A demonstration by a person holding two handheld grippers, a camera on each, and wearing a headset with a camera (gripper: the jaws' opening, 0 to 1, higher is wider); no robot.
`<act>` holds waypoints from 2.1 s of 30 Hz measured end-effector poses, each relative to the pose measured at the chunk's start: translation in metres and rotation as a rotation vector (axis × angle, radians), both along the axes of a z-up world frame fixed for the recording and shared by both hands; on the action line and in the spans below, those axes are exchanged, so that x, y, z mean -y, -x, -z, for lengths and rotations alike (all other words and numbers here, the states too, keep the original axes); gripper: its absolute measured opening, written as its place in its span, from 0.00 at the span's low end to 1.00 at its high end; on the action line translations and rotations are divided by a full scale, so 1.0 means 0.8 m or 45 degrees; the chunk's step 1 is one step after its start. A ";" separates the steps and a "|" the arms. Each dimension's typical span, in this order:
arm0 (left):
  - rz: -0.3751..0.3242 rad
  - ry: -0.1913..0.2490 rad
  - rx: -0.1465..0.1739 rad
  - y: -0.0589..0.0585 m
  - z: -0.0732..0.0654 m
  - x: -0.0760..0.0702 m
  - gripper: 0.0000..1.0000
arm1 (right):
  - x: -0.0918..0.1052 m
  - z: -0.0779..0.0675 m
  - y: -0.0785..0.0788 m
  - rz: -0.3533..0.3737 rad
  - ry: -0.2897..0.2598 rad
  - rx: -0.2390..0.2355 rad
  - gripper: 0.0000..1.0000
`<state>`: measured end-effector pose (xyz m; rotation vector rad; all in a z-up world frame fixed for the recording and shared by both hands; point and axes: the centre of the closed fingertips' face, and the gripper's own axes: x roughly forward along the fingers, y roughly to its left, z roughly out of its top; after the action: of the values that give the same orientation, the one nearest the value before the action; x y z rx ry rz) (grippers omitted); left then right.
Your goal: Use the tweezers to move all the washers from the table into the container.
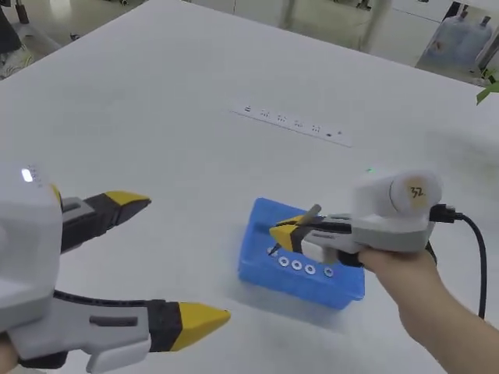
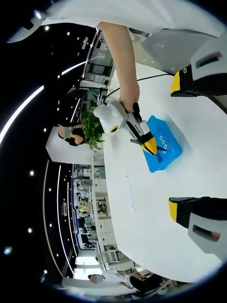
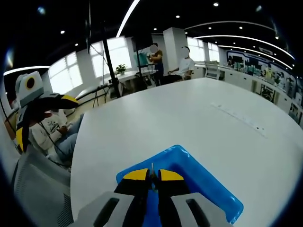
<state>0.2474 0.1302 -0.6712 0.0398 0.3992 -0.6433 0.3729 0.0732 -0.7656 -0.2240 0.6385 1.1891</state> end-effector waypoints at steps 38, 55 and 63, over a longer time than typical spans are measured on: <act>0.144 0.086 -0.003 -0.002 -0.015 0.039 0.67 | 0.028 -0.067 0.055 -0.064 -0.050 0.178 0.03; 0.561 0.020 -0.063 0.032 0.005 0.139 0.27 | 0.059 -0.017 0.172 -0.363 0.195 0.244 0.03; 0.732 -0.100 -0.103 0.057 0.034 0.170 0.17 | 0.056 0.005 0.210 -0.555 0.320 0.298 0.03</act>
<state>0.2018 -0.0062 -0.6983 0.2092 0.4951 -1.1986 0.2052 0.0282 -0.7694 -0.7339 0.5454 1.4697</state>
